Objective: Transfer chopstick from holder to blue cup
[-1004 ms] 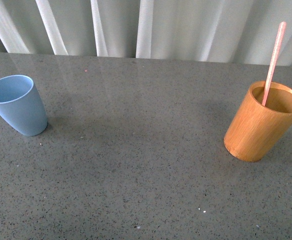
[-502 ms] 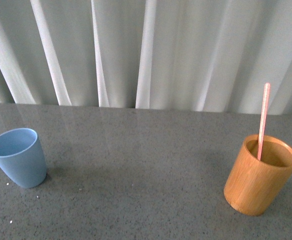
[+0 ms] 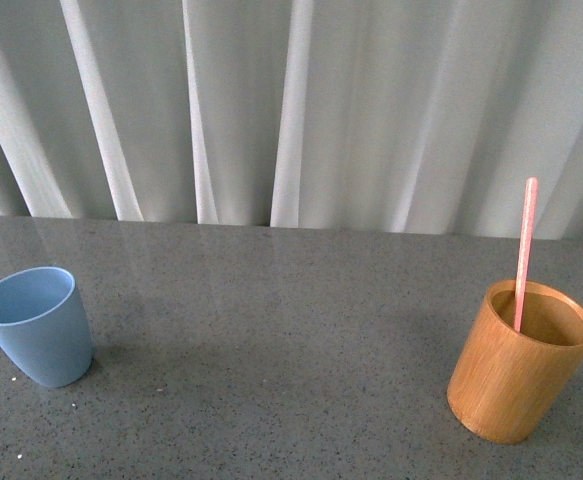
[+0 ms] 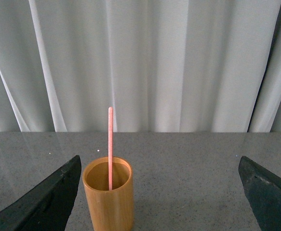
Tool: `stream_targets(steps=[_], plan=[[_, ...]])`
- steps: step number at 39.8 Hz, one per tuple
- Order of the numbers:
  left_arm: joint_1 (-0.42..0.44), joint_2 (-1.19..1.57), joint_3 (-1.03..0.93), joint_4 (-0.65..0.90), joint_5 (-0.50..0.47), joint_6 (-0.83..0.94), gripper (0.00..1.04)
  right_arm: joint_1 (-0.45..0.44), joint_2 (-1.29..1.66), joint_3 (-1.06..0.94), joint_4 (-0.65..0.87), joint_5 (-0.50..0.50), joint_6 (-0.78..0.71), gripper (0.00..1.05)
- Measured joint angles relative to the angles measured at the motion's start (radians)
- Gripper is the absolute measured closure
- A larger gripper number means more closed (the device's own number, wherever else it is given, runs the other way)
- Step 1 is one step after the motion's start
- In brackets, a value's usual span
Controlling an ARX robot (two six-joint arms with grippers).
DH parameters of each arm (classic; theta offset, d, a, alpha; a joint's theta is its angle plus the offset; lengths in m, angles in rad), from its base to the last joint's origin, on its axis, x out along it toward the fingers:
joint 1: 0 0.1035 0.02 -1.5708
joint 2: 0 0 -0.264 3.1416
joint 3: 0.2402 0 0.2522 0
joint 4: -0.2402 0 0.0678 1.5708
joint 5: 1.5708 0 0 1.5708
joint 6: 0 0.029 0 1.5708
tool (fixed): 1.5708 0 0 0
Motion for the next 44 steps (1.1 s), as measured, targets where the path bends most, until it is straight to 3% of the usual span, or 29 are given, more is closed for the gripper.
stream_targets(steps=[2, 3, 10, 15, 23, 31, 44], plan=[[-0.017, 0.116, 0.069, -0.172, -0.127, -0.137, 0.07, 0.000, 0.000, 0.000, 0.000, 0.000, 0.000, 0.10], [-0.005, 0.184, 0.092, -0.236, -0.132, -0.217, 0.07, 0.000, 0.000, 0.000, 0.000, 0.000, 0.000, 0.10], [0.092, 0.374, 0.159, -0.167, -0.061, -0.341, 0.07, 0.000, 0.000, 0.000, 0.000, 0.000, 0.000, 0.10], [0.119, 0.553, 0.286, -0.086, -0.002, -0.327, 0.07, 0.000, 0.000, 0.000, 0.000, 0.000, 0.000, 0.10], [0.095, 0.896, 0.505, -0.150, 0.109, -0.274, 0.07, 0.000, 0.000, 0.000, 0.000, 0.000, 0.000, 0.10], [0.056, 1.215, 0.718, -0.183, 0.111, -0.225, 0.07, 0.000, 0.000, 0.000, 0.000, 0.000, 0.000, 0.10], [0.017, 1.460, 0.855, -0.189, 0.080, -0.158, 0.07, 0.000, 0.000, 0.000, 0.000, 0.000, 0.000, 0.10]])
